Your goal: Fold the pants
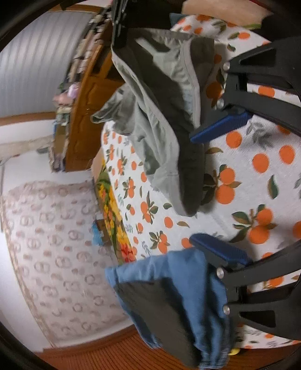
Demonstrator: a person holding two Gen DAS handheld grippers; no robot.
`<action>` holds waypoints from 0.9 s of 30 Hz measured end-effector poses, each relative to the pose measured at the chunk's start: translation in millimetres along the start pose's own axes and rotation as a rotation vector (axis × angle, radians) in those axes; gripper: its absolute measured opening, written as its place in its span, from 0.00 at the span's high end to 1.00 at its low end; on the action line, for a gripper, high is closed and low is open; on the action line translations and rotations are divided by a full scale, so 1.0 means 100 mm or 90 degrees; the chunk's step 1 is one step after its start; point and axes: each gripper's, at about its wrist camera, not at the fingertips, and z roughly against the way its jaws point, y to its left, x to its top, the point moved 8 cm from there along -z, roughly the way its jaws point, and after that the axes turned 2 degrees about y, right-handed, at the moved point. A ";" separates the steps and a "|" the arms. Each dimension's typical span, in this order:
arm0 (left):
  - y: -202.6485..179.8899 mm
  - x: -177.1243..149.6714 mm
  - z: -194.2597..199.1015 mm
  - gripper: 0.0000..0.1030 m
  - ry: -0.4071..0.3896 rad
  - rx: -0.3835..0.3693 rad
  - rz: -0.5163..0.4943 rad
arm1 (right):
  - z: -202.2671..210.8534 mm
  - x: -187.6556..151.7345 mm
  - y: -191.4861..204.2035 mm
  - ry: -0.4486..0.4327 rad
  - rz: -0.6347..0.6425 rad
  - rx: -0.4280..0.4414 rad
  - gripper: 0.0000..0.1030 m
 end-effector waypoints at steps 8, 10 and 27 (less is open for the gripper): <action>-0.06 0.02 -0.29 0.35 0.047 0.006 -0.088 | -0.12 -0.13 0.01 0.038 -0.029 0.010 0.97; -0.10 0.02 -0.38 0.35 0.067 0.002 -0.112 | -0.11 -0.18 0.05 0.044 -0.041 0.019 0.92; 0.01 0.37 -0.21 0.97 0.033 -0.007 -0.069 | 0.11 -0.61 0.04 0.093 -0.082 0.005 0.59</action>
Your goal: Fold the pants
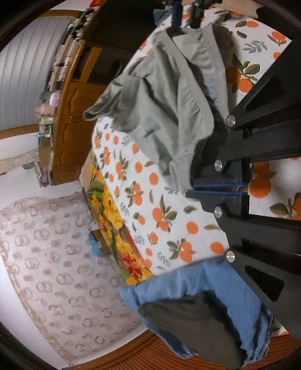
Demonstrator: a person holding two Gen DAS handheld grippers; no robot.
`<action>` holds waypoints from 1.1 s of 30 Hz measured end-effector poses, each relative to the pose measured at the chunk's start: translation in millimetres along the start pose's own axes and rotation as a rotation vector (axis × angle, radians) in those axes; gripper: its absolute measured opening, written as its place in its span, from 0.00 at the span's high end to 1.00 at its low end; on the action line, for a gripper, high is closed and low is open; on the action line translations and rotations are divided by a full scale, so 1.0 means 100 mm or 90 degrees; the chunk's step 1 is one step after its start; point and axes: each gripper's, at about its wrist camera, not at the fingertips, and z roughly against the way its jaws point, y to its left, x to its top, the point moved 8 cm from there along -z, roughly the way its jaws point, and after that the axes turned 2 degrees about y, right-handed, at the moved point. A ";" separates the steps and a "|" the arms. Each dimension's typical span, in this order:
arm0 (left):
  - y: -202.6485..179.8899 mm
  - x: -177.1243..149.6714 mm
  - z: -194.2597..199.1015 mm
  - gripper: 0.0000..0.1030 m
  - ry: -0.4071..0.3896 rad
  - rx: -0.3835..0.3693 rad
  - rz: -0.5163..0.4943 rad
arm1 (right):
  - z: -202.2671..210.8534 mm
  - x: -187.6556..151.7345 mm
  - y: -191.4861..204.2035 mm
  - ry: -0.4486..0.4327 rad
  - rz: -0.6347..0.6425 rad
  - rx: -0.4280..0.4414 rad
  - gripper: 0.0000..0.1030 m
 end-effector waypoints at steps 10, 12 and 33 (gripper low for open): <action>0.15 -0.04 0.07 0.89 0.003 -0.036 0.013 | -0.01 0.06 -0.03 -0.011 -0.002 0.000 0.59; 0.13 -0.04 0.05 0.89 0.006 -0.037 0.007 | -0.06 0.05 -0.05 -0.008 -0.006 0.001 0.59; -0.05 -0.22 -0.12 0.52 0.066 -0.001 -0.116 | -0.01 0.04 -0.09 -0.017 -0.020 0.006 0.57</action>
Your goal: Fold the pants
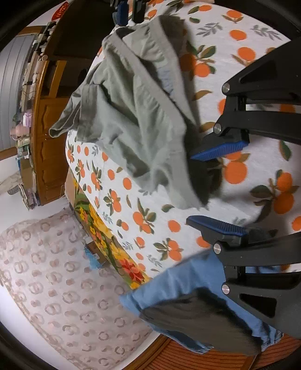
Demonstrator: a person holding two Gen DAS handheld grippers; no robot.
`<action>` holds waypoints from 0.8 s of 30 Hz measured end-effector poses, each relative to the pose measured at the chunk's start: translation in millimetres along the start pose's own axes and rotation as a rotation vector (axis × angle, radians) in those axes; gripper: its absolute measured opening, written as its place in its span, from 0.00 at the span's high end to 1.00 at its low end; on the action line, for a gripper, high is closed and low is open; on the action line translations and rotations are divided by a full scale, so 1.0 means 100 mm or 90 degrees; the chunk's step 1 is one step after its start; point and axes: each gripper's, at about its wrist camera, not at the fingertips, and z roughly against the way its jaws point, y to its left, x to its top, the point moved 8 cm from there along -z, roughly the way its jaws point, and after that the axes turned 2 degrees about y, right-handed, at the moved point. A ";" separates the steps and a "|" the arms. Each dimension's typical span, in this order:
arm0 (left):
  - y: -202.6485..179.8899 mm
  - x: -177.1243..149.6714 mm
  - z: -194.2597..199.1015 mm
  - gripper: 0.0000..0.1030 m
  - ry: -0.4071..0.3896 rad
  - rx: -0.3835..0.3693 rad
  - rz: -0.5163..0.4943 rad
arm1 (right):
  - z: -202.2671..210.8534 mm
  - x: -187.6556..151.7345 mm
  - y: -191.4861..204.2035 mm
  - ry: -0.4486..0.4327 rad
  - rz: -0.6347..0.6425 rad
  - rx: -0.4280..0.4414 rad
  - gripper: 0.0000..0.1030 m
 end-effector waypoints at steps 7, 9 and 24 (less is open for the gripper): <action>-0.12 0.18 0.00 0.75 -0.020 -0.035 -0.009 | -0.03 -0.03 0.00 0.008 0.000 0.004 0.57; -0.12 0.21 0.06 0.92 -0.033 -0.031 0.000 | -0.05 -0.05 -0.01 0.011 -0.003 0.005 0.57; 0.46 0.52 0.78 0.97 -0.152 0.001 0.142 | -0.14 -0.04 0.00 0.004 -0.011 0.002 0.56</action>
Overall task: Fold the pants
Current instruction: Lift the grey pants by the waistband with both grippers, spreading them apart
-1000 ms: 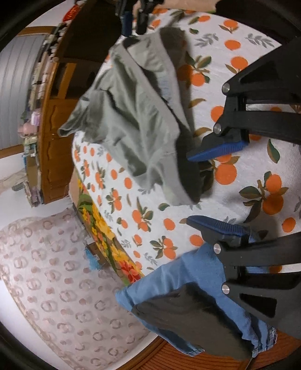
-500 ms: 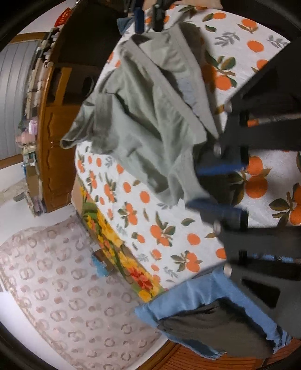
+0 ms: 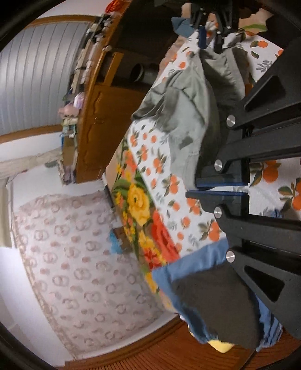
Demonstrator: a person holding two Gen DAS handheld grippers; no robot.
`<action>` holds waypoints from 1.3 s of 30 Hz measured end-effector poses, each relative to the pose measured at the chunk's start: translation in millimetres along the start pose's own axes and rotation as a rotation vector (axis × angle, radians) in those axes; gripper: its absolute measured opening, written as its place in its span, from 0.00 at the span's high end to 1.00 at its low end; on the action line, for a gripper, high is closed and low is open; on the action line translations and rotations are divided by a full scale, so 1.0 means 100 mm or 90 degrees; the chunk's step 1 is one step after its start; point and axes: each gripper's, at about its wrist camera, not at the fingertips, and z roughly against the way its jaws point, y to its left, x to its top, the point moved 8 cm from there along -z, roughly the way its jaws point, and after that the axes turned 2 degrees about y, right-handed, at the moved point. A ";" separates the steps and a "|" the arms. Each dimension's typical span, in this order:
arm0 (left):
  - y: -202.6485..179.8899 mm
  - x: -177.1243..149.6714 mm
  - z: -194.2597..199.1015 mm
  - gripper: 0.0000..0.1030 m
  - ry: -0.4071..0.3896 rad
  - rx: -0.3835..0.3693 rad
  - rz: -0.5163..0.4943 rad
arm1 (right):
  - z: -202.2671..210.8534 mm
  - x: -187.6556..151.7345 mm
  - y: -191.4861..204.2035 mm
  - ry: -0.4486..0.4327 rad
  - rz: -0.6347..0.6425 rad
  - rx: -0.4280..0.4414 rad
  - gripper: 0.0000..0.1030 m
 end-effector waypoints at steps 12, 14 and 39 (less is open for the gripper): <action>0.39 -0.13 0.25 0.97 -0.018 0.041 0.064 | -0.03 0.01 0.21 -0.005 0.005 0.034 0.55; 0.41 -0.16 0.29 0.97 -0.021 0.043 0.072 | -0.04 -0.02 0.28 -0.003 0.012 0.044 0.55; 0.39 0.26 1.87 0.98 -0.158 0.099 0.106 | 1.40 0.66 0.04 -0.183 0.087 -0.012 0.98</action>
